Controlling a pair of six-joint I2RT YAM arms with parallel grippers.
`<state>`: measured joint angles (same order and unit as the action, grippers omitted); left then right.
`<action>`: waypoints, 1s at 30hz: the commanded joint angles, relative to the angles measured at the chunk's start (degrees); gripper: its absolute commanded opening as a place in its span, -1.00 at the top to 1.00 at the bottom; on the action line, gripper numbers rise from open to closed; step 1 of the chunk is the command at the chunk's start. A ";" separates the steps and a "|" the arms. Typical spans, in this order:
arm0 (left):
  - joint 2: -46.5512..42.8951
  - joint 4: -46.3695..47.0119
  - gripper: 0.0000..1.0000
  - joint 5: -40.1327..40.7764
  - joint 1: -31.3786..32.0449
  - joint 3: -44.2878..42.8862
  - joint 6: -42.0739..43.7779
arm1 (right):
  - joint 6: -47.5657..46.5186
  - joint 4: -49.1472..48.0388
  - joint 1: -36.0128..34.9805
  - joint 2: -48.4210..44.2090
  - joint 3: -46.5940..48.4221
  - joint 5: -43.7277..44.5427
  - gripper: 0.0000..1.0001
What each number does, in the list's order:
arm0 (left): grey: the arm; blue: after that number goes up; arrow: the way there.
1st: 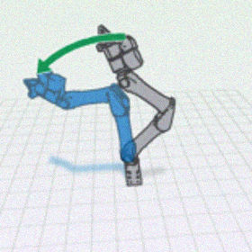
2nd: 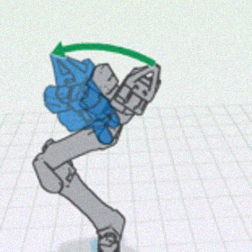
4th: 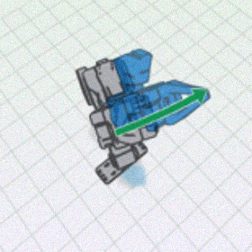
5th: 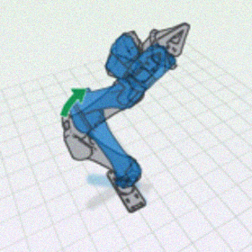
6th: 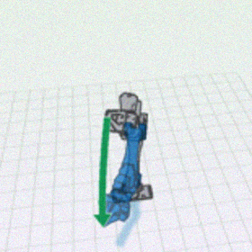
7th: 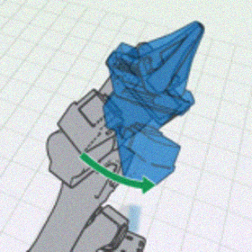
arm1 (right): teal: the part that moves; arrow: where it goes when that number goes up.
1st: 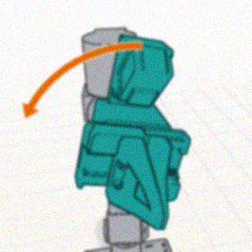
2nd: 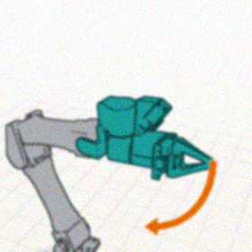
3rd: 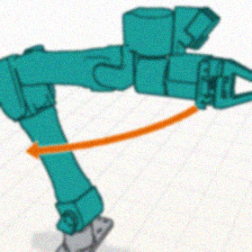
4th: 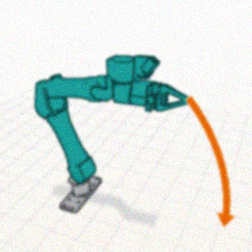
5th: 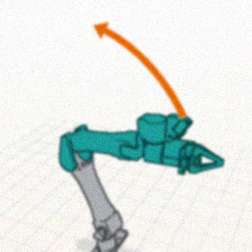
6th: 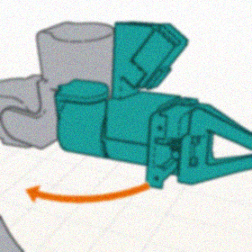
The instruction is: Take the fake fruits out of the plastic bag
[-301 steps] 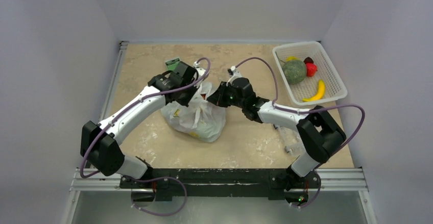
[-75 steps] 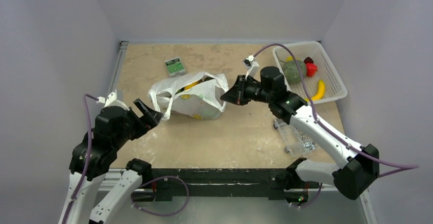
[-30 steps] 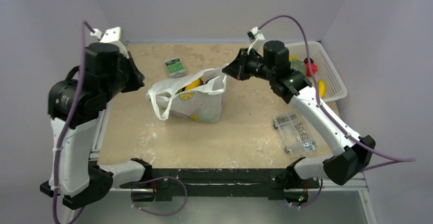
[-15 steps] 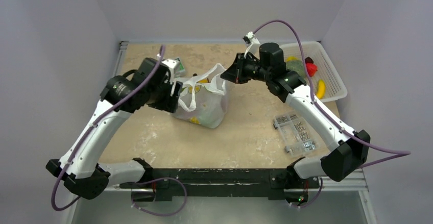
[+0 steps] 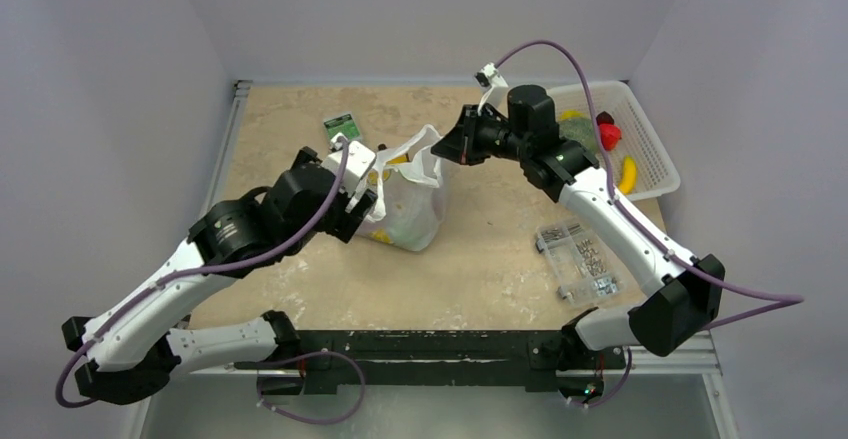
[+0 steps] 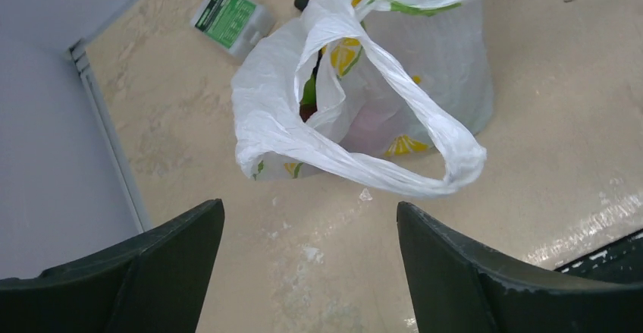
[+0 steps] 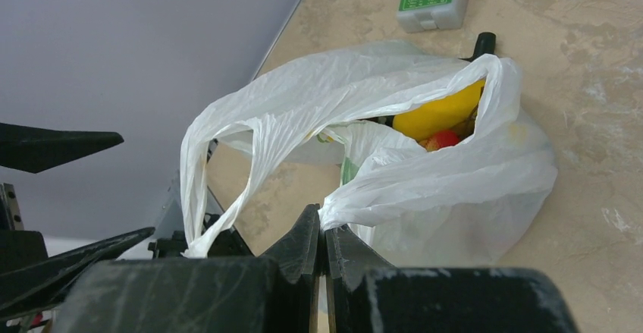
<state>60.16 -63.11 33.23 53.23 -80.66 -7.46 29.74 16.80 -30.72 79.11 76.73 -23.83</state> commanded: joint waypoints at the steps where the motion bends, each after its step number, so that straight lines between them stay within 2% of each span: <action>1: -6.23 15.75 -0.78 -8.07 1.79 3.04 14.15 | -0.80 -3.00 -0.08 -1.55 -0.01 -2.94 1.00; 6: 0.66 11.75 -1.00 -20.66 2.17 -2.59 17.46 | -1.04 -3.61 -0.11 -2.83 -0.96 -2.86 1.00; 8: 3.51 10.03 -1.00 -19.19 3.57 -1.22 21.45 | -1.04 -3.94 -0.05 -3.09 -1.07 -2.86 1.00; 14: 3.31 16.31 -1.00 -8.17 10.73 9.67 33.02 | -0.83 -5.02 -0.08 -3.00 -1.16 -4.05 1.00; 19: 7.37 30.58 -0.95 16.81 11.74 16.26 40.26 | -0.74 -5.73 -0.11 -3.26 -1.97 -3.33 1.00; 21: 8.38 36.89 -0.88 21.93 11.71 18.04 42.38 | -0.73 -5.69 -0.08 -3.30 -2.29 -3.09 1.00; 24: 9.40 39.26 -0.56 24.45 11.76 17.40 41.42 | -0.62 -5.72 -0.10 -3.35 -2.46 -3.06 1.00; 27: 11.20 39.46 -0.11 26.56 11.72 16.95 42.49 | -0.61 -5.71 -0.12 -3.73 -2.37 -3.05 1.00; 28: 11.66 38.36 -0.02 27.10 11.72 16.44 42.26 | -0.61 -5.68 -0.13 -3.90 -2.43 -3.09 1.00; 30: 11.83 33.14 0.02 26.98 11.65 14.70 39.29 | -0.60 -5.65 -0.10 -4.11 -2.50 -3.84 1.00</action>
<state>71.16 -28.32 54.54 64.90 -62.87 32.80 29.54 13.91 -30.72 77.58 74.46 -26.44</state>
